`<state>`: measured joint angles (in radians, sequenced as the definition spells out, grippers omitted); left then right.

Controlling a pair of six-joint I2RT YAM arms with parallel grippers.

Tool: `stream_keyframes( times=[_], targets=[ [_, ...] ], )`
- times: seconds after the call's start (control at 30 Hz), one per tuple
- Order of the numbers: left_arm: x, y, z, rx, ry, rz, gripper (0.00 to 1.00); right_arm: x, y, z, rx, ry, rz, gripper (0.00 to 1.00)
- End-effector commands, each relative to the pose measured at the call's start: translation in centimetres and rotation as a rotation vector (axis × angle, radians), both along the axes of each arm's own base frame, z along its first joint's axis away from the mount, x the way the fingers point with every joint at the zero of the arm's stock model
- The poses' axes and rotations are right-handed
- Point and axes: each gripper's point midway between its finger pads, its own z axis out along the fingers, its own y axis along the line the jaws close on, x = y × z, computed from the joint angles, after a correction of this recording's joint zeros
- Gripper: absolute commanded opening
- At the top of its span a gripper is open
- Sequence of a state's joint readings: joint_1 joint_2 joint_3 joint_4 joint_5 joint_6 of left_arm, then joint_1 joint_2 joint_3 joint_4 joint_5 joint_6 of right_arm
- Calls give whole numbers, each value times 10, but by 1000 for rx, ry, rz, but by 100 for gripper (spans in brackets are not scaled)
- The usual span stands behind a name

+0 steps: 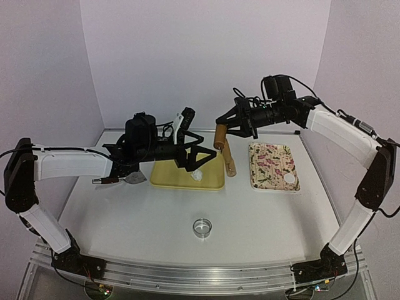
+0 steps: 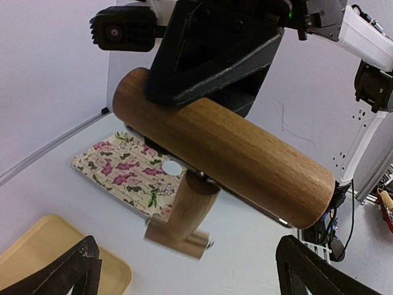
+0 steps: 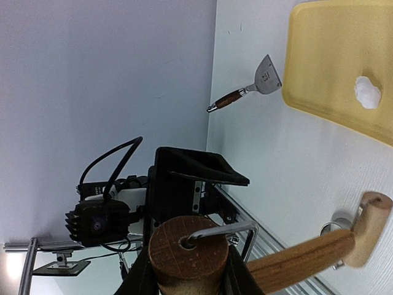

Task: Roll out the dumpling wrappers from the dough

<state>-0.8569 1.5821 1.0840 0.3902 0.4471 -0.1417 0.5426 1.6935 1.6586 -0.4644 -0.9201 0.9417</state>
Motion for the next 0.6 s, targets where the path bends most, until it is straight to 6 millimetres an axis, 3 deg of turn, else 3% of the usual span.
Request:
stream_keyframes(
  times=[0.0,0.1,0.2,0.33,0.4,0.43,0.57],
  targets=[
    [-10,-11,21,-64,-131,-66,99,-6,11,47,107,-59,53,0],
    [-10,-19,16,-60,-146,-90,97,-9,16,57,128,-61,70,0],
    [-4,-28,11,-64,-153,-95,85,-13,25,65,143,-60,93,0],
    [7,-41,12,-66,-155,-87,42,-15,33,68,152,-57,107,0],
    [12,-46,10,-57,-139,-86,28,-14,34,66,148,-49,104,0],
    [13,-48,9,-55,-131,-84,28,-13,34,65,148,-47,104,0],
    [14,-47,12,-100,-141,-59,48,-13,35,63,146,-39,106,0]
  ],
)
